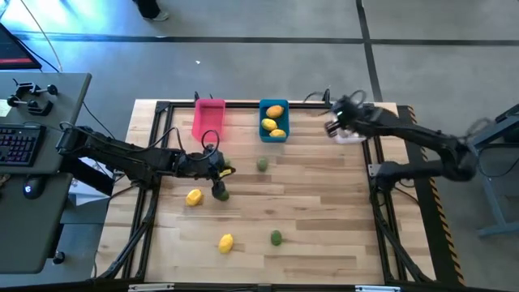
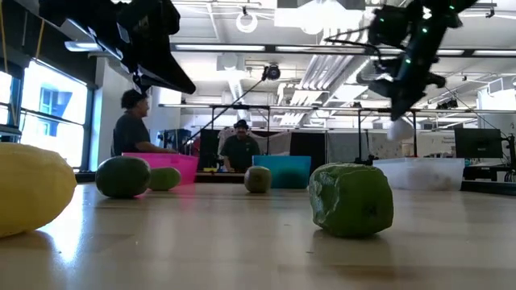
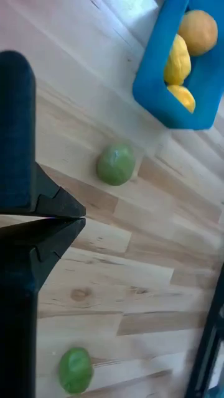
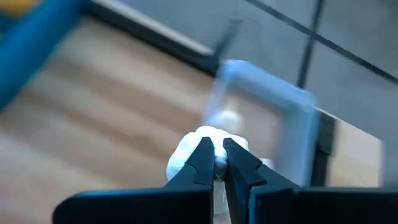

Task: Sort produce into baskets
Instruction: Put the garlic into the white bin

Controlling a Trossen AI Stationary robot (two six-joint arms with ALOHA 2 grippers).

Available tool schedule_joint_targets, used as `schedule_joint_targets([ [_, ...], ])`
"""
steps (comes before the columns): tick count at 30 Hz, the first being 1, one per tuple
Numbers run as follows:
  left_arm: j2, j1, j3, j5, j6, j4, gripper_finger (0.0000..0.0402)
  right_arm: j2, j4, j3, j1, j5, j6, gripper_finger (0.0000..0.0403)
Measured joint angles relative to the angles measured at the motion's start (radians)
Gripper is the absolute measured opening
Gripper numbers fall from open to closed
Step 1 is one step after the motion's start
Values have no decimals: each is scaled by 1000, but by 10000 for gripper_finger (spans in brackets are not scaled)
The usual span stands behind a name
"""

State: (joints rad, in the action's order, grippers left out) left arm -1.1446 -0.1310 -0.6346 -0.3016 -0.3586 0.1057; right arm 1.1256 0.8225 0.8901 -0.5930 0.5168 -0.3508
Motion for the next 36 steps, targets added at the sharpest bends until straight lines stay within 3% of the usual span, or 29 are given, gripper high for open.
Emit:
schedule_joint_targets([
  [6, 0, 4, 0, -5, -38, 2, 0, -97, -151, -151, -251, -84, 51, 0],
  [11, 0, 39, 0, 28, -124, 8, 0, -104, -282, -205, -226, -16, 45, 0],
  [15, 0, 81, 0, 48, -63, 6, 0, -78, -312, -213, -224, 50, 2, 0],
  [19, 0, 140, 0, 145, -2, 3, 0, -11, -367, -214, -208, 115, -151, 0],
  [28, 0, 254, 0, 215, 56, 3, 0, 199, -432, -215, -192, 341, -522, 0],
  [32, 0, 272, 0, 218, 56, 3, 0, 269, -405, -215, -214, 336, -693, 0],
  [36, 0, 276, 0, 216, 41, 3, 0, 316, -395, -215, -240, 285, -740, 0],
])
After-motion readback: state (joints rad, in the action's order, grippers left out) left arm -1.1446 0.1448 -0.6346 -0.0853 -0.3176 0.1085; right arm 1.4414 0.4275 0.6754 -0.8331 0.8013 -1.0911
